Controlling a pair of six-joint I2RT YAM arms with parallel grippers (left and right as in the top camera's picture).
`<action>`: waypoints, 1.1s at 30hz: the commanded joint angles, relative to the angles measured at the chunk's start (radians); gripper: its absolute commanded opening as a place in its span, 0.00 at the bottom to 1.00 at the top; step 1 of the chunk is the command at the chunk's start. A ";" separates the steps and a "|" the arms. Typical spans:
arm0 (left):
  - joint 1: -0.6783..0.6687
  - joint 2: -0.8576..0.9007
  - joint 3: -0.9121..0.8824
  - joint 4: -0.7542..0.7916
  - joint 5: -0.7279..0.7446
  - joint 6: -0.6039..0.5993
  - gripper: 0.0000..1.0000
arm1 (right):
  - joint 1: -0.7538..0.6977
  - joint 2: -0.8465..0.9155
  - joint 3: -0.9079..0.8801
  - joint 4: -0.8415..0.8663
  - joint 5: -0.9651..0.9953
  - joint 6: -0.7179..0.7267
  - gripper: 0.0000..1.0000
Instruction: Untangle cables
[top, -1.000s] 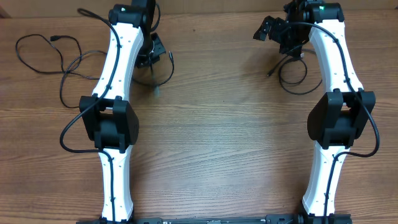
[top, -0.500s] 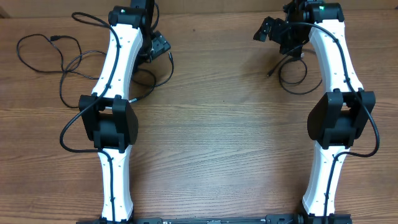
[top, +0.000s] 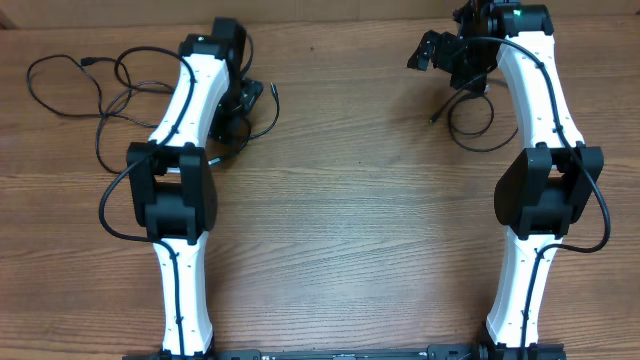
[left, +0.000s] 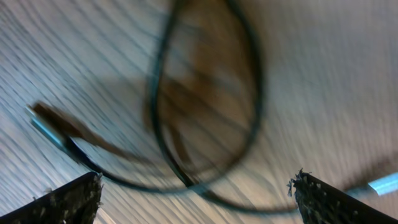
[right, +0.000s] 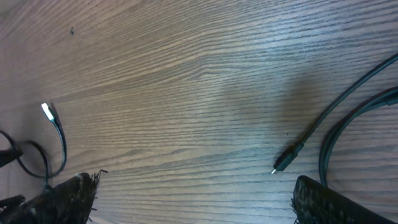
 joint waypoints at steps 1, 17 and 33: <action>0.037 -0.020 -0.043 0.025 -0.006 -0.080 1.00 | 0.002 -0.030 0.014 -0.006 0.006 -0.049 1.00; 0.027 -0.020 -0.300 0.319 0.065 -0.012 0.15 | 0.002 -0.030 0.014 -0.019 0.006 -0.048 1.00; 0.026 -0.229 0.208 0.076 0.077 0.484 0.04 | 0.002 -0.030 0.014 -0.010 0.006 -0.048 1.00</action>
